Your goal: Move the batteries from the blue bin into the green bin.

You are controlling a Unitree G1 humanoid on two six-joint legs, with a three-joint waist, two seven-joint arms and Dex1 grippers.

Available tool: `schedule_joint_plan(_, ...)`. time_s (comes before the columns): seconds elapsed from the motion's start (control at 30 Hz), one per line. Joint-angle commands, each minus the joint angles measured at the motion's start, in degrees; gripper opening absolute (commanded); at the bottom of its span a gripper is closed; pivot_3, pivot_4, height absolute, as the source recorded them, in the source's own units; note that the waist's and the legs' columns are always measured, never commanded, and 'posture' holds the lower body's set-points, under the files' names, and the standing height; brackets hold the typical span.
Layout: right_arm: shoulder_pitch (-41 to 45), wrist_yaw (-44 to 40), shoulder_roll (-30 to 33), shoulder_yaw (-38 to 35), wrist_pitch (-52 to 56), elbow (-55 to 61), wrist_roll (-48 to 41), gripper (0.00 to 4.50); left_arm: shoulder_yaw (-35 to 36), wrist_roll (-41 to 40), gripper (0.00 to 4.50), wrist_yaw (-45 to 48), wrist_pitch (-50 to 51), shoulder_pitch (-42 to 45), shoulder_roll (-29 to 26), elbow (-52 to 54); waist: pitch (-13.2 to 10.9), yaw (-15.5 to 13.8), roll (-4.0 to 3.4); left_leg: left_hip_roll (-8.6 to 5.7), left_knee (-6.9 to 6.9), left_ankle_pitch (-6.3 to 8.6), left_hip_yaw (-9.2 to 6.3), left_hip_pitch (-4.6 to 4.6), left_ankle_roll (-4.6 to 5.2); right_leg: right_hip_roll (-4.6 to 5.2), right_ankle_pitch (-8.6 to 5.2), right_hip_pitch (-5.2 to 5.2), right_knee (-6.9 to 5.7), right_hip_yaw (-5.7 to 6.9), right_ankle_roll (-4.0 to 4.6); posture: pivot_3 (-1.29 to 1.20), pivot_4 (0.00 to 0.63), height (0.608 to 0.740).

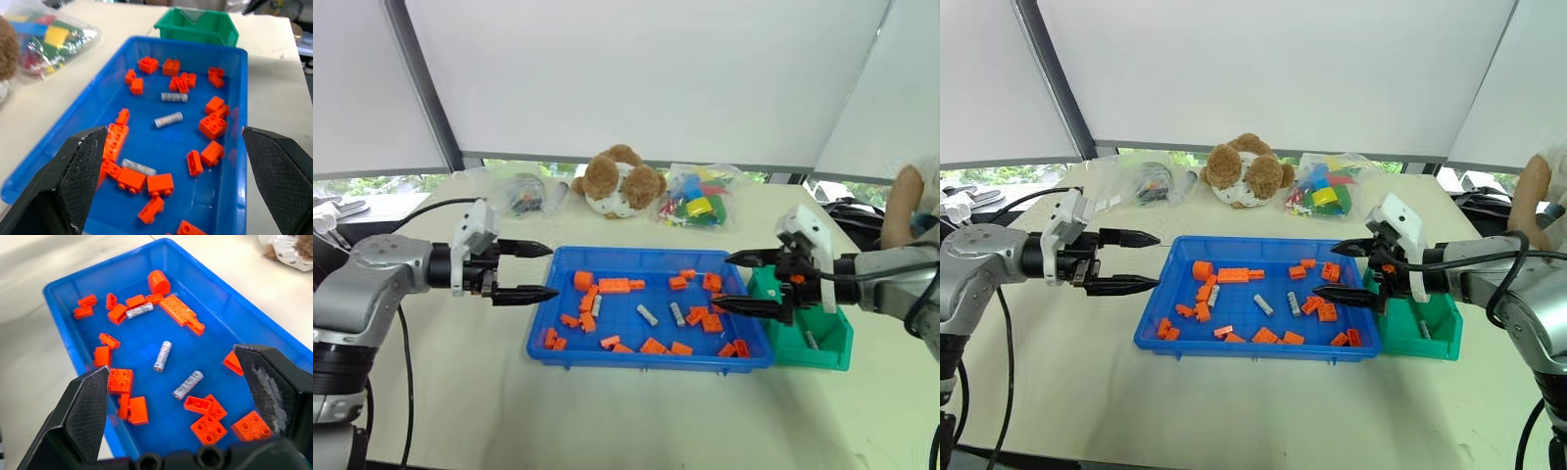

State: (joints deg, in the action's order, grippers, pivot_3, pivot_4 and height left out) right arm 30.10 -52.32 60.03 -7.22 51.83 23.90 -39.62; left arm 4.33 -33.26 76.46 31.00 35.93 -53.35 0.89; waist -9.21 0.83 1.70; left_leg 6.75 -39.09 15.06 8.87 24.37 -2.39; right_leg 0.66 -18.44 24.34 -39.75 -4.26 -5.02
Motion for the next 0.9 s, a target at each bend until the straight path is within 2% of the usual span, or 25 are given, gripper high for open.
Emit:
schedule_joint_plan(0.03,0.7,0.3,-0.1,-0.7,-0.4,1.8,-0.1,4.42,2.1,-1.0,4.5,0.4,0.2,0.1,-1.1,1.6,0.0,0.0,0.0,0.0,0.0,0.0,0.01,0.0,0.0,0.0,0.0,0.0,0.0,0.0,0.0,0.0,0.15,0.734)
schedule_joint_plan(0.5,2.4,1.4,-2.4,2.4,-1.5,0.2,2.1,4.42,2.1,-0.7,4.5,0.8,-0.7,-0.2,-1.3,1.4,0.0,0.0,0.0,0.0,0.0,0.0,0.01,0.0,0.0,0.0,0.0,0.01,0.0,0.0,0.0,0.0,0.15,0.734)
schedule_joint_plan(0.73,5.6,2.7,-6.1,7.3,-1.4,-1.1,5.1,4.42,2.3,-1.1,4.5,0.6,-0.5,0.3,-0.8,1.0,0.0,0.0,0.0,0.0,0.0,0.0,0.02,0.0,0.0,0.0,0.0,0.02,-0.01,0.0,0.0,0.0,0.15,0.734)
schedule_joint_plan(0.9,9.0,3.9,-11.1,13.6,-2.6,-3.7,9.2,4.42,2.4,-1.6,4.5,0.5,-0.2,0.7,-0.4,0.5,0.0,0.2,-0.01,0.0,0.0,0.0,0.04,0.0,0.0,0.0,0.0,0.04,-0.02,0.0,0.0,0.0,0.15,0.734)
